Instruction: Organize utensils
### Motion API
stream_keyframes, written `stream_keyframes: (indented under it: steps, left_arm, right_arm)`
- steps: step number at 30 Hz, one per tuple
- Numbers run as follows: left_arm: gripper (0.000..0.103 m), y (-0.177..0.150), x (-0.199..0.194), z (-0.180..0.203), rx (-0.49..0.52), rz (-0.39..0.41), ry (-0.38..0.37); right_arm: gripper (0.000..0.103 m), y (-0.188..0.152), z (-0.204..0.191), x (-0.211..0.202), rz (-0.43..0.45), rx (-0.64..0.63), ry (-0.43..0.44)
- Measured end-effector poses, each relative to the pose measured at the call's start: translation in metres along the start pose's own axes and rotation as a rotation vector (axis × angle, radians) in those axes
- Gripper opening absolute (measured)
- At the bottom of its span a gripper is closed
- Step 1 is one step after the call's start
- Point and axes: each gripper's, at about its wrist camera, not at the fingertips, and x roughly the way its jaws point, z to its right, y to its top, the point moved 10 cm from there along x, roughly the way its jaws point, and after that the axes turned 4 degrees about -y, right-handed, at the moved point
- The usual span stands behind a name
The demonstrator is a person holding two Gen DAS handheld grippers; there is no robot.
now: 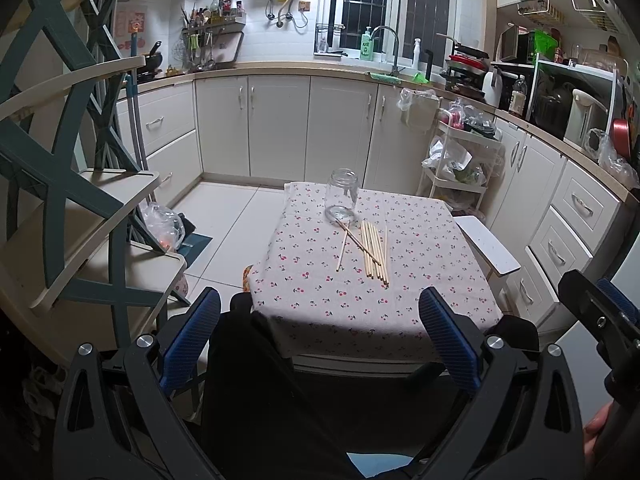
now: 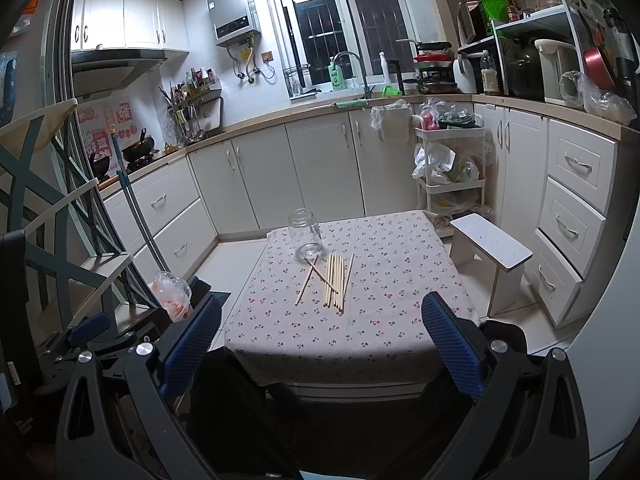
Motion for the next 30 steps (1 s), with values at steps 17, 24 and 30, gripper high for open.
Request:
stream_keyframes:
  steps: [17, 24, 30]
  left_arm:
    - [0.095, -0.001, 0.002, 0.002, 0.001, -0.002, 0.0]
    - [0.095, -0.002, 0.002, 0.002, 0.002, -0.005, 0.0]
    - [0.095, -0.003, 0.008, 0.001, -0.001, -0.012, -0.001]
  right_arm:
    - [0.096, -0.001, -0.004, 0.001, -0.003, -0.002, -0.001]
    - [0.096, -0.006, -0.008, 0.002, -0.008, -0.003, 0.0]
    - [0.096, -0.009, -0.012, 0.004, -0.011, -0.006, -0.001]
